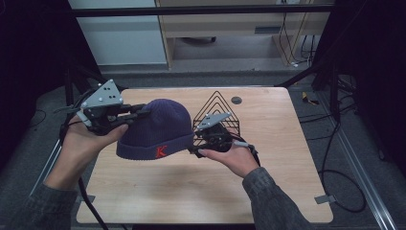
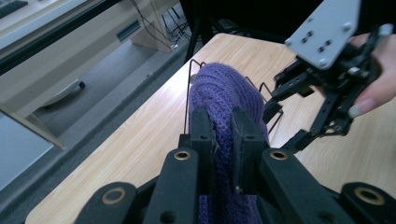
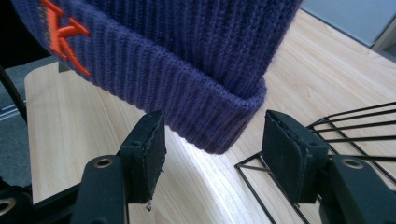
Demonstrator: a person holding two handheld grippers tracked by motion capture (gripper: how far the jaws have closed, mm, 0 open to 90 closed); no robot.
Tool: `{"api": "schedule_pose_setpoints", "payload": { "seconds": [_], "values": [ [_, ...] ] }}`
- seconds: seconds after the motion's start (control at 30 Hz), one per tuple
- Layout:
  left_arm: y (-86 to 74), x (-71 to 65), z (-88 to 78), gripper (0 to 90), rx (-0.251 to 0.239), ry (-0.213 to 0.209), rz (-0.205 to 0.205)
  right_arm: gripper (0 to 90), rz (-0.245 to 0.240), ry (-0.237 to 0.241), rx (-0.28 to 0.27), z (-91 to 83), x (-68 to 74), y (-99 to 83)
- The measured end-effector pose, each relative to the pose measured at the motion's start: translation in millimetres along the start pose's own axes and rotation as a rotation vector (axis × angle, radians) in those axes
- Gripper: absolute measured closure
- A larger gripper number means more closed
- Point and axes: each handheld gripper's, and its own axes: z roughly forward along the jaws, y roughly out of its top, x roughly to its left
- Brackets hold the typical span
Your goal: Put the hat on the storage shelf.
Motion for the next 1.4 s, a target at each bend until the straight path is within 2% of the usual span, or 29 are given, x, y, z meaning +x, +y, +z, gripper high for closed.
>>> {"api": "schedule_pose_setpoints", "payload": {
  "seconds": [0.17,0.43,0.63,0.8,0.9,1.07,1.17,1.23,1.33,1.4],
  "values": [
    [2.3,0.4,0.7,81.2,-0.007,-0.008,0.004,38.1,0.007,0.012,0.006,6.2,-6.5,0.9],
    [5.3,-0.1,6.3,81.1,-0.016,-0.02,0.0,56.2,-0.015,0.027,0.022,5.7,-8.3,-0.7],
    [7.1,-1.2,8.8,81.1,-0.024,-0.021,-0.004,70.8,-0.03,0.029,0.011,4.9,-6.4,-0.5],
    [10.2,2.3,9.0,81.1,-0.038,-0.017,-0.019,76.8,-0.037,0.027,-0.004,-3.2,-4.0,0.8],
    [17.0,5.8,9.9,81.0,-0.058,-0.012,-0.032,78.1,-0.043,0.016,-0.013,-14.1,-4.0,2.5],
    [41.3,10.4,18.7,80.7,-0.113,-0.004,-0.055,79.4,-0.029,-0.048,-0.081,-47.2,-14.3,7.4],
    [58.4,10.8,32.2,80.6,-0.123,0.004,-0.046,79.5,-0.014,-0.092,-0.098,-66.4,-25.5,8.4],
    [67.6,11.2,43.4,80.6,-0.141,0.013,-0.054,79.6,-0.009,-0.122,-0.101,-76.5,-33.9,7.9],
    [77.3,11.2,61.6,80.6,-0.167,0.017,-0.052,79.5,0.009,-0.165,-0.109,-89.4,-45.8,5.4],
    [81.8,11.8,73.3,80.5,-0.177,0.007,-0.065,79.5,0.018,-0.191,-0.103,-96.2,-52.9,2.7]
  ]
}}
